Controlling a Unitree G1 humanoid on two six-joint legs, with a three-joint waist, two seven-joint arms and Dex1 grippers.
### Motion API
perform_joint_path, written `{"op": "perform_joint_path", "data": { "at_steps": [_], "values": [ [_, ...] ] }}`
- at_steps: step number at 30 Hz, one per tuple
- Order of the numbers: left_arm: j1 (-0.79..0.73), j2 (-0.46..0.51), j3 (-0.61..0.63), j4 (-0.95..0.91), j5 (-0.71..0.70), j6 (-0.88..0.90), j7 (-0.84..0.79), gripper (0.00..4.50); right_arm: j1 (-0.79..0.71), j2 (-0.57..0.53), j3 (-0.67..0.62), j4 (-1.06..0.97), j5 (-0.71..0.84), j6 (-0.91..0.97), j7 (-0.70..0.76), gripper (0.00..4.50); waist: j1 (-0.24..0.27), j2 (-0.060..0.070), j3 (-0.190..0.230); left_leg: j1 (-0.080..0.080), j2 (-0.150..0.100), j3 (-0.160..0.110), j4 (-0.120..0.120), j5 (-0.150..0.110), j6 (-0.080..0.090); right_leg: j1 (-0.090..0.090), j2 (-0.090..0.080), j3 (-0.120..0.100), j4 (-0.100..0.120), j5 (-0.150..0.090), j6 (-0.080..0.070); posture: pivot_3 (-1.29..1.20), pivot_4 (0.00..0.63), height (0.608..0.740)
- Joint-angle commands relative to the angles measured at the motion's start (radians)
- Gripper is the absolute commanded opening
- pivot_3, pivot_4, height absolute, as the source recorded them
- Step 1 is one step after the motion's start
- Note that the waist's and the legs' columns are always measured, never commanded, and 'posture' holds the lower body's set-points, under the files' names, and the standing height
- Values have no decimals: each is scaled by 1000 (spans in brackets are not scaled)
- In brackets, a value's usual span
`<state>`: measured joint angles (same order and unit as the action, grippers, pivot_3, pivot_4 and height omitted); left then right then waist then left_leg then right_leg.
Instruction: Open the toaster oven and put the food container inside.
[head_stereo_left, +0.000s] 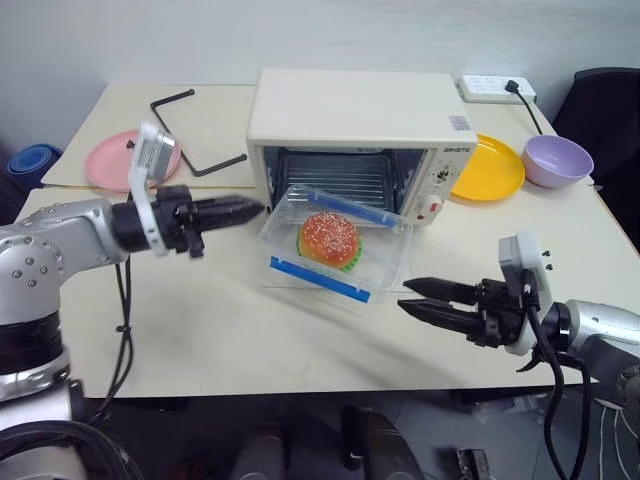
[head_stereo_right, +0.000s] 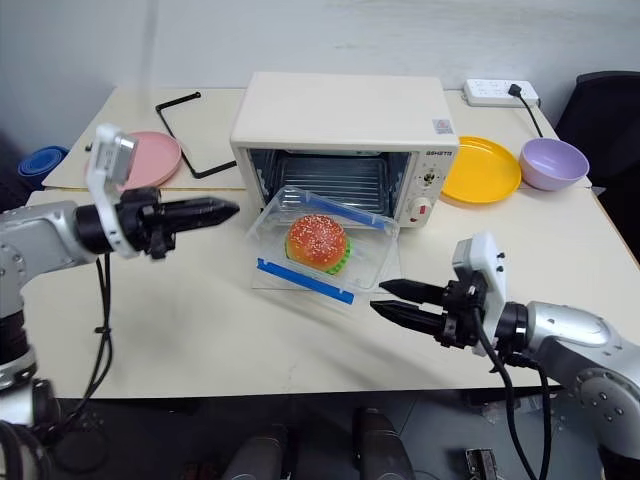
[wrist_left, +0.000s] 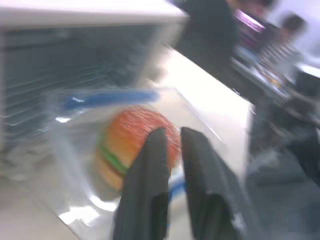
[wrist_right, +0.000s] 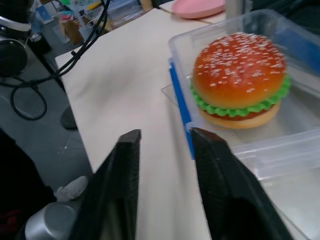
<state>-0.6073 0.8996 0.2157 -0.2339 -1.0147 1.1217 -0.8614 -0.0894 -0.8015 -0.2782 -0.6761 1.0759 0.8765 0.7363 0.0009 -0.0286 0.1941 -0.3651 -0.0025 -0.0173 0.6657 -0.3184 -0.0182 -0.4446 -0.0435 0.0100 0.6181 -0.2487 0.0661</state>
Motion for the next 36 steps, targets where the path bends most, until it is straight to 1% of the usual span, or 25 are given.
{"op": "perform_joint_path", "data": {
  "at_steps": [1, 2, 4, 6, 9, 11, 14, 15, 16, 18, 21, 23, 27, 31, 34, 36],
  "values": [
    [55, 65, -118, -39, 135, -165, -193, 0, 4, 23, 102, -19, -65, -11, -44, 188, 1, 0, 0, 0, 0, 0, 0, 0, 0, 0, 0, 0, 0, 0, 0, 0, 150, 740],
    [65, 73, -158, -39, 188, -214, -212, 0, -5, 33, 136, -10, -98, -18, -62, 86, 0, 0, 0, 0, 0, 0, 0, 0, 1, 0, 0, 0, 0, 0, -1, 0, 150, 740],
    [75, 74, -247, -31, 309, -309, -220, 0, -34, 63, 195, 11, -153, -26, -100, 86, 0, 0, 0, -1, 0, 0, 0, 0, 1, 0, 0, 2, 0, 0, -1, 0, 150, 740],
    [75, 60, -304, -16, 389, -369, -217, 0, -55, 87, 224, 26, -185, -34, -122, 86, -1, 0, 0, -2, 0, 0, 0, 0, 1, 0, 0, 3, 0, 0, -1, 0, 150, 740],
    [79, 15, -345, 4, 451, -432, -214, 0, -93, 135, 255, 61, -237, -42, -171, 86, -1, 0, 0, -2, 0, 0, 0, 0, 1, -1, 1, 3, 0, 0, 0, 0, 150, 740],
    [74, -45, -353, 21, 478, -452, -174, 0, -138, 170, 289, 120, -325, -60, -226, 86, -3, 0, 0, -3, 0, 0, 0, 0, 2, -1, 1, 3, 0, 0, 0, 0, 150, 740],
    [56, -127, -350, 35, 509, -452, -111, 0, -181, 207, 309, 195, -412, -94, -264, 86, -3, 0, 0, -2, 1, 0, 0, 0, 2, -1, 1, 4, 1, 0, 1, 0, 150, 740],
    [16, -195, -352, 93, 552, -444, -8, 0, -223, 231, 312, 243, -439, -115, -278, 86, -2, 0, 0, -2, 1, 0, 0, 0, 2, -1, 1, 4, 1, 0, 1, 0, 150, 740],
    [-13, -247, -352, 140, 582, -451, 56, 0, -260, 255, 315, 287, -464, -135, -291, 86, -3, 0, 0, -4, 1, 0, 0, 0, 2, -2, 1, 4, 1, 1, 1, 0, 150, 740],
    [-65, -325, -343, 211, 613, -453, 142, 0, -323, 293, 331, 368, -523, -172, -317, 86, -1, 0, 0, -2, 0, -1, 2, 0, 3, -1, 2, 2, 2, 1, 2, 0, 150, 740],
    [-123, -401, -324, 281, 650, -459, 211, 0, -392, 325, 381, 475, -659, -256, -348, 86, -2, 0, 0, -3, -3, 0, 2, 2, 5, -2, 1, 1, 2, 4, 6, 0, 150, 740],
    [-159, -437, -321, 333, 678, -478, 246, 0, -440, 379, 370, 540, -682, -283, -378, 86, -3, 0, 0, -3, -2, 0, 1, 2, 5, -2, 0, 0, 3, 4, 6, 0, 150, 740],
    [-211, -483, -301, 410, 707, -508, 282, 0, -517, 447, 366, 655, -751, -349, -401, 86, -5, 0, 0, -6, -1, 1, 0, 2, 5, -6, -2, 1, 4, 4, 6, 0, 150, 740],
    [-246, -505, -284, 465, 718, -524, 290, 0, -575, 489, 354, 745, -786, -388, -406, 86, -6, 0, 0, -6, -1, 2, 0, 2, 5, -6, -3, 1, 4, 4, 6, 0, 150, 740],
    [-246, -500, -266, 458, 708, -512, 274, 0, -593, 501, 333, 775, -789, -396, -400, 86, -5, 0, 0, -6, -1, 2, 0, 2, 5, -6, -3, 1, 4, 4, 7, 0, 150, 740],
    [-222, -473, -244, 409, 687, -488, 251, 0, -575, 488, 318, 735, -772, -379, -377, 86, -5, 0, 0, -6, -1, 2, 0, 2, 5, -6, -3, 2, 4, 4, 7, 0, 150, 740]
  ]
}}
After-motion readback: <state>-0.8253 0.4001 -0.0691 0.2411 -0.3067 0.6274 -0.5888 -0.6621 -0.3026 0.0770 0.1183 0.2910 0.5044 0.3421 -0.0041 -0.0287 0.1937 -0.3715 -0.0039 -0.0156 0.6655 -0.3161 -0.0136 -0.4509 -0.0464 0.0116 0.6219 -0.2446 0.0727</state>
